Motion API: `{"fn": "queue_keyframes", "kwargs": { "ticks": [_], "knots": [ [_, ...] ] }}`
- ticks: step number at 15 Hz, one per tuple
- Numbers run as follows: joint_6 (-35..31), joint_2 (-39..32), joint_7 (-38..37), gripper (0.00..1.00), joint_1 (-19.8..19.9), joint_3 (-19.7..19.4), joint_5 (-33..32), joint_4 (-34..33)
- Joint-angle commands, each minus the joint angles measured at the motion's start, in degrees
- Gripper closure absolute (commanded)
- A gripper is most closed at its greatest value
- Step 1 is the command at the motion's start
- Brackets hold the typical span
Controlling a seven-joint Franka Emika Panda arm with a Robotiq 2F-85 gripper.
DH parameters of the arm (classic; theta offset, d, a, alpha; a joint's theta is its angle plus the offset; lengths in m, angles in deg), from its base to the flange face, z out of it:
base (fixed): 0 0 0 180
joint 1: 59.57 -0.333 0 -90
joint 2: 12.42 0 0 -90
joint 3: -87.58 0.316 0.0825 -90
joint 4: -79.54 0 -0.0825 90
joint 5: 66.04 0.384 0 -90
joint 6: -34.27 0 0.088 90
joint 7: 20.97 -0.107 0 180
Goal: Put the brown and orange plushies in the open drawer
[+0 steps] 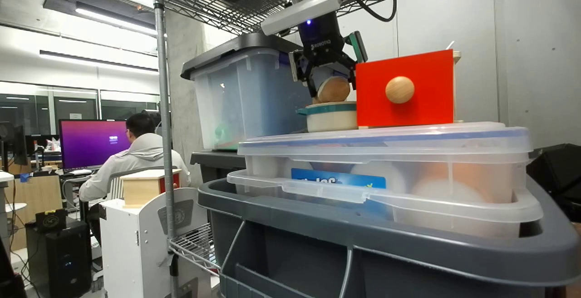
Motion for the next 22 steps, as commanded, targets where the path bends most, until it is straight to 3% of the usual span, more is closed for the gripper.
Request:
{"fn": "queue_keyframes", "kwargs": {
  "ticks": [1, 7, 9, 10, 18, 20, 22],
  "knots": [
    [2.0, -1.6, 0.9, 0.02, 0.2, 0.2, -1.1, -3.4],
    [2.8, -0.5, 1.8, 0.06, 0.2, 0.7, -0.4, -3.4],
    [2.9, -0.3, 2.0, 0.30, 0.2, 0.8, -0.4, -3.4],
    [2.9, -0.3, 2.2, 0.33, 0.2, 0.9, -0.4, -3.5],
    [3.4, -0.2, 2.8, 0.92, 0.4, 1.1, 0.2, -3.8],
    [3.6, 0.1, 2.8, 1.00, 0.5, 1.1, 0.6, -3.7],
    [3.8, 0.7, 2.4, 0.98, 0.6, 0.9, 0.7, -3.1]
  ]
}}
